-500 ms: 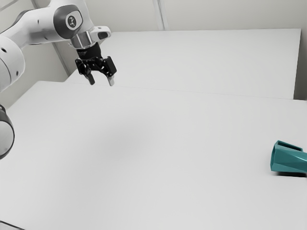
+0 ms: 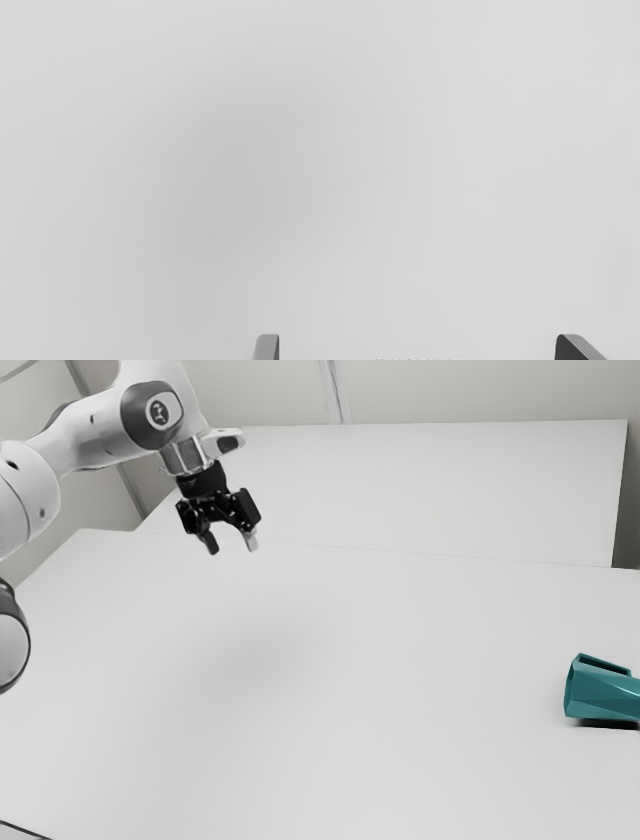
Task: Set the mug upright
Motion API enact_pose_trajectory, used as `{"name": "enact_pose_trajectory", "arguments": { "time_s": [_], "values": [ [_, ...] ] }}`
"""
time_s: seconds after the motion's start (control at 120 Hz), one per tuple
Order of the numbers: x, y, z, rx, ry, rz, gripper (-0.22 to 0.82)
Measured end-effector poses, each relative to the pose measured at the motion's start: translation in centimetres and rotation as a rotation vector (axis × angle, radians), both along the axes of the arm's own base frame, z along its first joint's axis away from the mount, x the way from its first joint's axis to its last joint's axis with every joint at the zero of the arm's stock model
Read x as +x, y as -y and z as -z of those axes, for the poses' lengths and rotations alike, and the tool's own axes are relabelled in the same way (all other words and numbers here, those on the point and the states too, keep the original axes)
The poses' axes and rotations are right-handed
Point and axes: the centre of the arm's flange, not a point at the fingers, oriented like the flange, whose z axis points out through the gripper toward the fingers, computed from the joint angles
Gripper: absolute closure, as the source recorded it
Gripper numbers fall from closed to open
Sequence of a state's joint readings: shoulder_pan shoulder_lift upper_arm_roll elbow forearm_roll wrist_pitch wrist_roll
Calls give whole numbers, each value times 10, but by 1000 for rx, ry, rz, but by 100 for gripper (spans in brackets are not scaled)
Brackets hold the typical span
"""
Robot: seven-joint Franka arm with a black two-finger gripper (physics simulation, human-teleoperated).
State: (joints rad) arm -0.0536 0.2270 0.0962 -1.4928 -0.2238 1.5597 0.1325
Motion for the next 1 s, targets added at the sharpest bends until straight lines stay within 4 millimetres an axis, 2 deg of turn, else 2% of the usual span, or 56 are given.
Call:
{"name": "enact_pose_trajectory", "arguments": {
  "time_s": [0.258,0.475,0.683,0.833,1.0],
  "values": [
    [2,106,27,-228,-39,85,0],
    [-13,204,74,-339,-15,126,0],
    [-8,268,123,-404,24,81,0],
    [-14,307,137,-472,46,45,0],
    [-23,358,174,-534,71,-18,0]
  ]
}}
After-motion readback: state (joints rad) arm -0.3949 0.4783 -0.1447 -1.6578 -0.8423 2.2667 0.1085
